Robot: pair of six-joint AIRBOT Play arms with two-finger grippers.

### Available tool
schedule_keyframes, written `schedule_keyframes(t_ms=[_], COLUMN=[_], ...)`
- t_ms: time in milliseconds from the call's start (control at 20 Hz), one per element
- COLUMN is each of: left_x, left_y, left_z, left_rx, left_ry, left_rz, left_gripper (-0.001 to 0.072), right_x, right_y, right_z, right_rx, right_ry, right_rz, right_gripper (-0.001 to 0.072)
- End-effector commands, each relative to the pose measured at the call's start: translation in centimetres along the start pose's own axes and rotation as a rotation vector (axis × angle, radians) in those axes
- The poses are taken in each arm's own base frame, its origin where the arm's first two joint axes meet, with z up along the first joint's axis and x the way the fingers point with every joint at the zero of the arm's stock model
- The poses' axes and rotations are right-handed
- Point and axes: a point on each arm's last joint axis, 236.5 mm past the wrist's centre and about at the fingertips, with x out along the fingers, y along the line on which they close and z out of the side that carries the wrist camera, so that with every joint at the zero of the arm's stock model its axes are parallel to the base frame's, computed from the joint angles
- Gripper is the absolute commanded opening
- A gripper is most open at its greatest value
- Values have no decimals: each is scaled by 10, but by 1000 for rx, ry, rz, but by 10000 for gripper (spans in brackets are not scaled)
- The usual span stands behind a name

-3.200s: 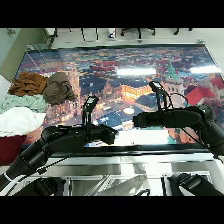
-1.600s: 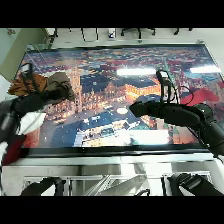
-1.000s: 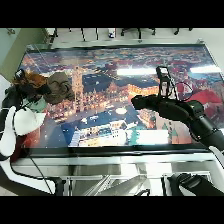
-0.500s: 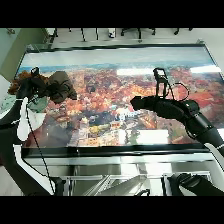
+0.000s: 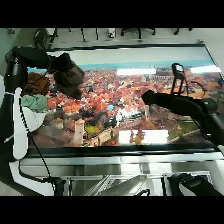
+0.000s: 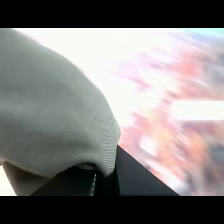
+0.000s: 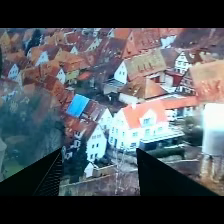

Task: Fold the shirts.

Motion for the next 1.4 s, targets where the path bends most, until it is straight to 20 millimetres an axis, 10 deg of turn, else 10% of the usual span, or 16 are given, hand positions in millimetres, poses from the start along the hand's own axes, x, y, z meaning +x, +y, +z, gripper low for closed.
schedule_keyframes(t_ms=[0,350,500,550,700,1050,1200,1350], left_x=[-20,49,65,64,47,-7,15,70], left_y=[-103,-156,-160,-161,-160,-53,4,13], left_z=[-69,-262,-312,-316,-297,-206,-240,-277], left_rx=[118,247,249,252,251,38,-98,-188], left_ry=[131,473,528,536,563,535,563,528], left_rz=[-147,-153,-147,-148,-147,-13,39,-27], left_gripper=[22,22,22,24,664,660,661,660], right_x=[-41,-74,-67,-66,-66,-62,-43,6], right_y=[-30,-59,-65,-66,-52,-39,-42,-47], right_z=[-5,-51,-69,-74,-77,-90,-128,-146], right_rx=[68,140,157,161,162,123,121,216], right_ry=[37,211,259,276,292,336,410,380], right_rz=[-59,-133,-143,-142,-87,-17,-16,5], right_gripper=[504,504,505,504,505,511,518,517])
